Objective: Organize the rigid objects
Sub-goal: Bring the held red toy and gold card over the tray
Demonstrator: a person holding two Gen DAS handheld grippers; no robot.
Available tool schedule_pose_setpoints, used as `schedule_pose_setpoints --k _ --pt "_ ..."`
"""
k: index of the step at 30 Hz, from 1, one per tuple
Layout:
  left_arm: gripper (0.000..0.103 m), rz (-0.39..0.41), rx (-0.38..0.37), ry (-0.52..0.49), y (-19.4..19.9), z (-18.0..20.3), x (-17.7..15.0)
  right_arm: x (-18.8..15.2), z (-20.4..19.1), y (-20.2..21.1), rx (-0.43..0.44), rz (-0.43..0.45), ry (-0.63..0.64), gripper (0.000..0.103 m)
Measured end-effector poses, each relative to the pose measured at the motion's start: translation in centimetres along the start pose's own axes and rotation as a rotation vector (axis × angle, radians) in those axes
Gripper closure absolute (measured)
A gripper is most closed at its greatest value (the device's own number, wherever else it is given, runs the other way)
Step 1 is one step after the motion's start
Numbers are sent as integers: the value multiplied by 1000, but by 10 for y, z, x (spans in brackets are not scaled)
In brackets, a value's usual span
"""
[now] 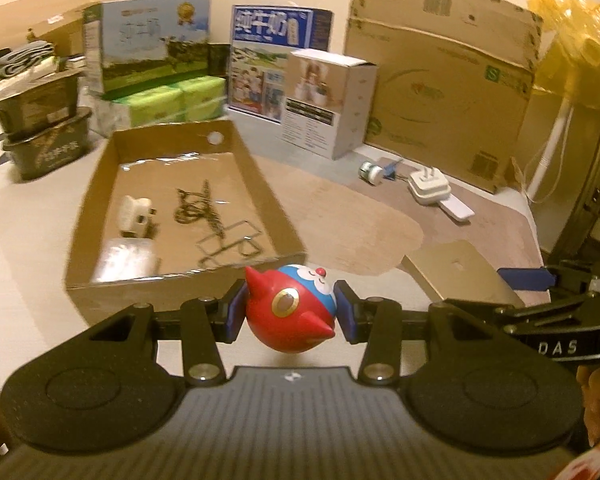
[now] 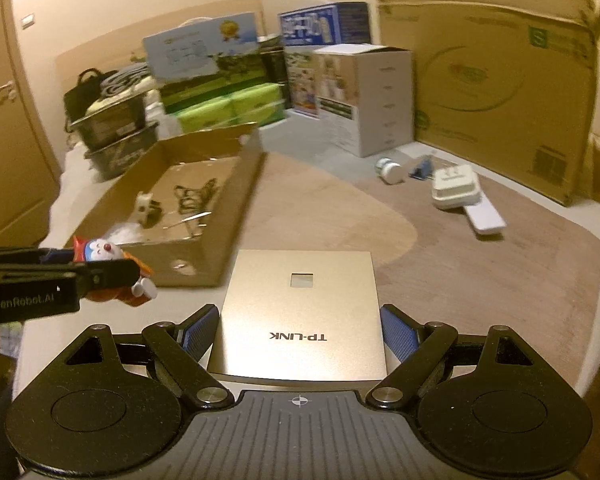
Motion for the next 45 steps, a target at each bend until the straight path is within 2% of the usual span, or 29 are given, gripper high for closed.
schedule_pose_setpoints --k 12,21,27,36,45 --pt "61 54 49 33 15 -53 37 42 -43 -28 90 25 57 17" --pt "61 68 59 37 -2 -88 78 87 -56 -66 132 32 72 17" --pt "61 57 73 27 -34 -116 109 118 -58 -106 158 18 72 17" --pt "61 34 91 12 -98 -158 153 161 -62 -182 162 -12 138 17" --pt "61 -11 85 15 -163 -181 164 187 -65 -245 155 -30 197 17"
Point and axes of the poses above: each gripper's, at about its wrist camera, not at the fingertips, and y roughly against the way its jaws point, z to its right, x to its top, the point moved 3 cm from there along -y, roughly the way its jaws point, and after that the axes turned 5 degrees about y, right-handed, at the moved point
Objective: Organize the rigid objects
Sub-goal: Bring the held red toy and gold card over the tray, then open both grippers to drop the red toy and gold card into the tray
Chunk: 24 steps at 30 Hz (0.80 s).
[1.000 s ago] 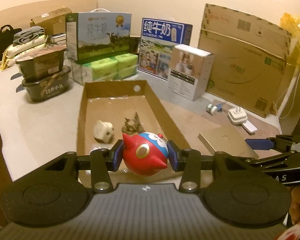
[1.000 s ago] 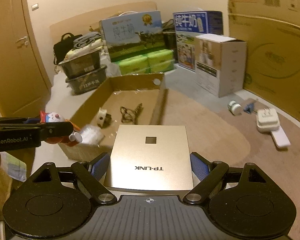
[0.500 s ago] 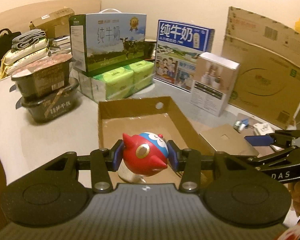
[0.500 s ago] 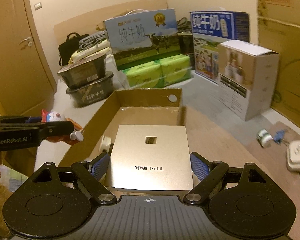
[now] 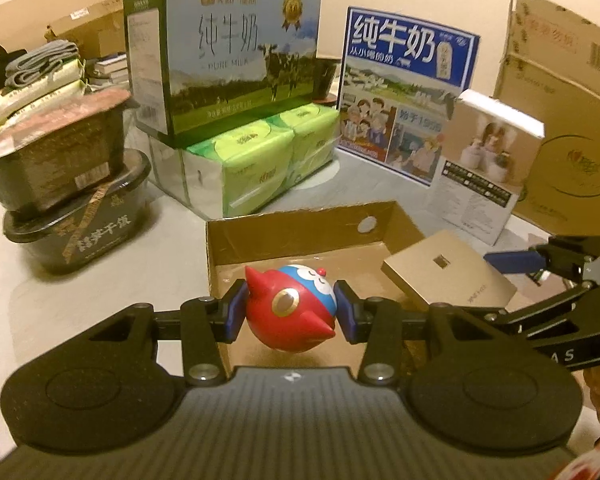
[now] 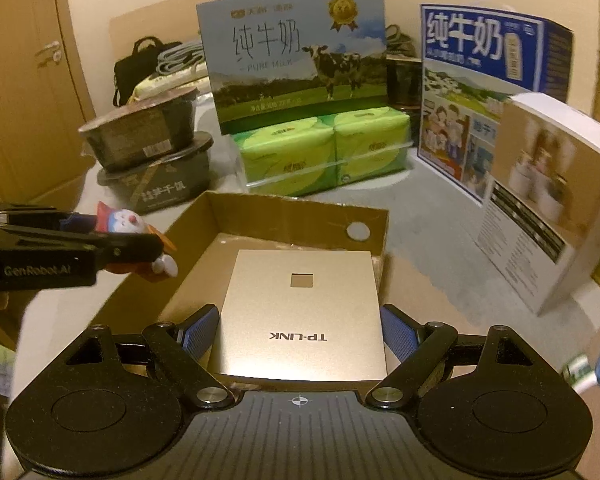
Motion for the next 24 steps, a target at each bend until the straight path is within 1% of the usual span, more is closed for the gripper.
schedule_pose_setpoints --k 5,10,12,15,18,24 --pt "61 -16 1 -13 -20 -4 2 6 4 -22 -11 -14 27 17" --pt "61 -34 3 -38 -32 -5 5 6 4 -33 -18 -24 33 17" --pt "55 -16 17 -36 -30 -7 7 6 4 -33 -17 -22 35 17" --pt "55 2 18 -7 -23 -11 10 6 3 -33 -20 -19 37 17" --pt "55 13 33 0 -15 -14 11 5 2 -31 -20 -19 39 17" --pt "55 17 29 8 -6 -16 11 6 1 -30 -25 -19 35 17"
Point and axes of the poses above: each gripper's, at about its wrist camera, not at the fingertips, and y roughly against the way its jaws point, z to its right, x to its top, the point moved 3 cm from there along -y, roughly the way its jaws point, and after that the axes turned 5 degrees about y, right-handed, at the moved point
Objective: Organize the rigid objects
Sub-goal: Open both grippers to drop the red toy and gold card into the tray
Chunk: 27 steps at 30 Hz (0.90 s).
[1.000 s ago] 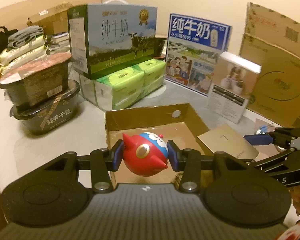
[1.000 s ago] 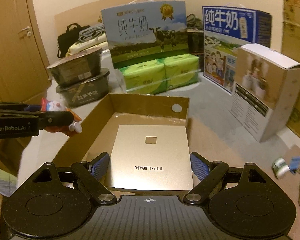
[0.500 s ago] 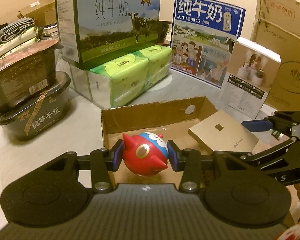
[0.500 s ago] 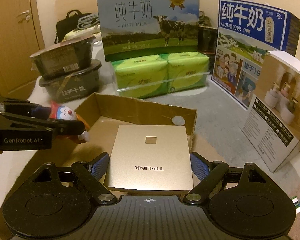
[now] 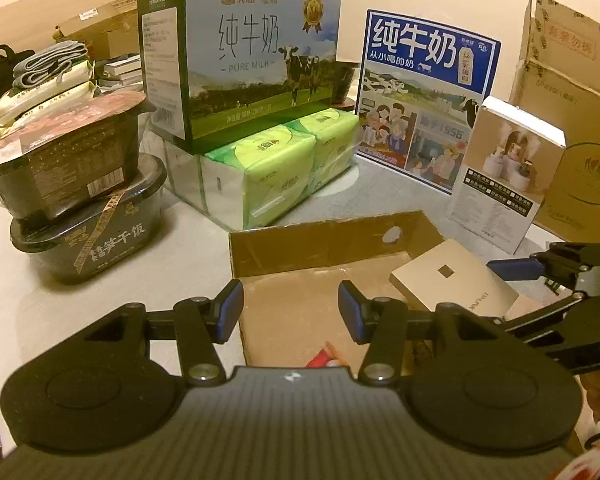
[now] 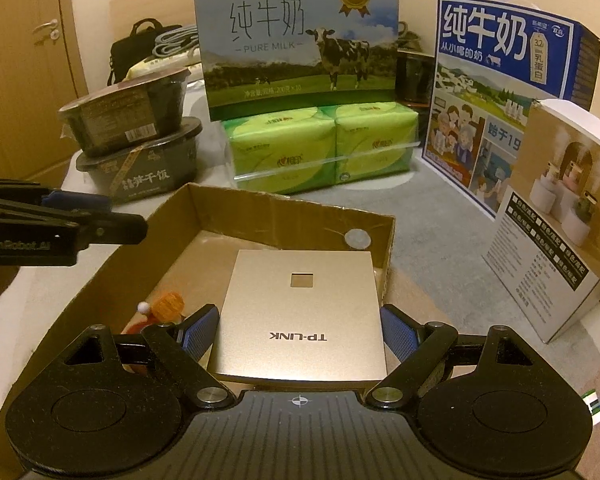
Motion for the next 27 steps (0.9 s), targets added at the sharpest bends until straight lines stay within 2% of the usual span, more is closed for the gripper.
schedule_pose_setpoints --k 9,14,20,27 --pt "55 14 -2 16 4 -4 -1 6 -2 -5 -5 16 -6 17" --pt "53 28 -4 36 8 -6 -4 10 1 -1 9 82 -20 17" --pt "53 31 2 49 21 3 -13 1 10 21 -10 93 -68 16" --pt "49 36 5 62 56 27 -30 -33 8 68 -20 84 -125 16"
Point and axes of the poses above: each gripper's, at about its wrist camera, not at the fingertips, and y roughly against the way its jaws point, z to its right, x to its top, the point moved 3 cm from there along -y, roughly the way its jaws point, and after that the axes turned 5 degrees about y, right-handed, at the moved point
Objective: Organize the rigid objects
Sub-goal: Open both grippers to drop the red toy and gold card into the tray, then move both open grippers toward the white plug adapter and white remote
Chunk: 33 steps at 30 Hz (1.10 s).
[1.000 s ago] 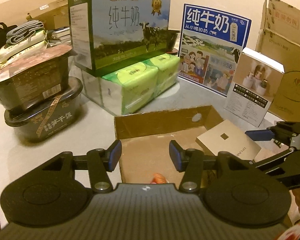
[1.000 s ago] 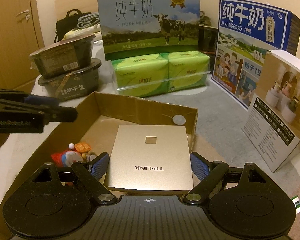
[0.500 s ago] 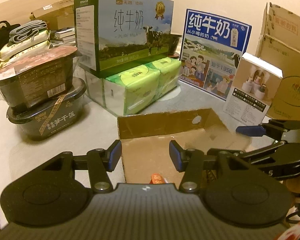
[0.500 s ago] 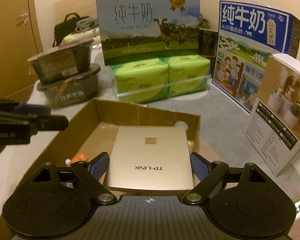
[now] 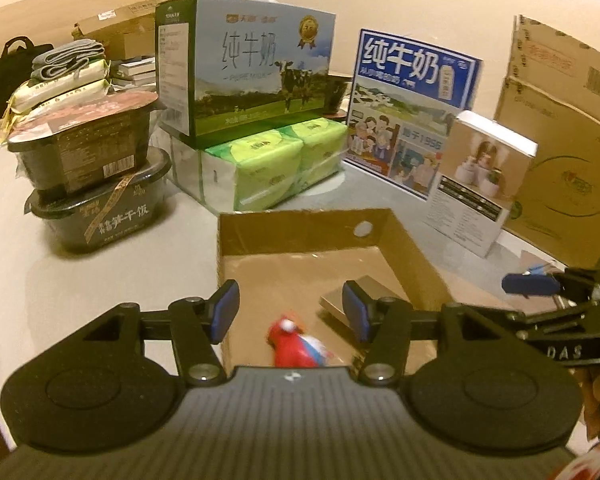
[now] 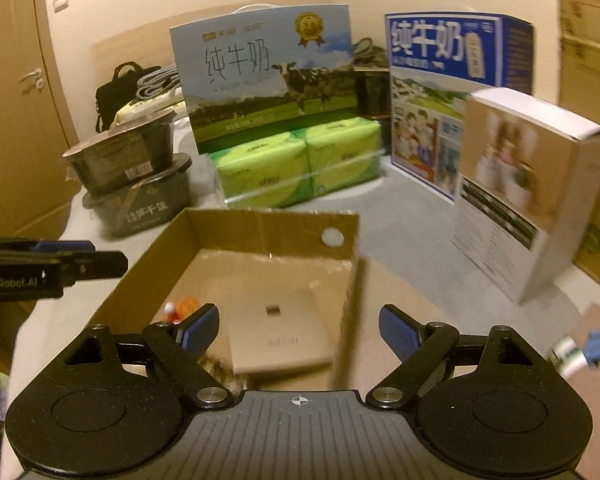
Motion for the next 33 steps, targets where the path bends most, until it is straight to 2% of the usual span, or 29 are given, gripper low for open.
schedule_pose_setpoints --k 8,12,21,33 --pt "42 -15 9 26 50 32 -32 -44 -6 67 -39 -11 -27 16" --pt "29 -13 20 41 74 47 -47 -65 -5 100 -68 -28 -39 16" --pt "17 -15 30 58 119 75 -80 -95 1 159 -106 -25 -87 16" --pt "16 -46 35 58 154 94 -125 -132 2 205 -142 -49 -99 16"
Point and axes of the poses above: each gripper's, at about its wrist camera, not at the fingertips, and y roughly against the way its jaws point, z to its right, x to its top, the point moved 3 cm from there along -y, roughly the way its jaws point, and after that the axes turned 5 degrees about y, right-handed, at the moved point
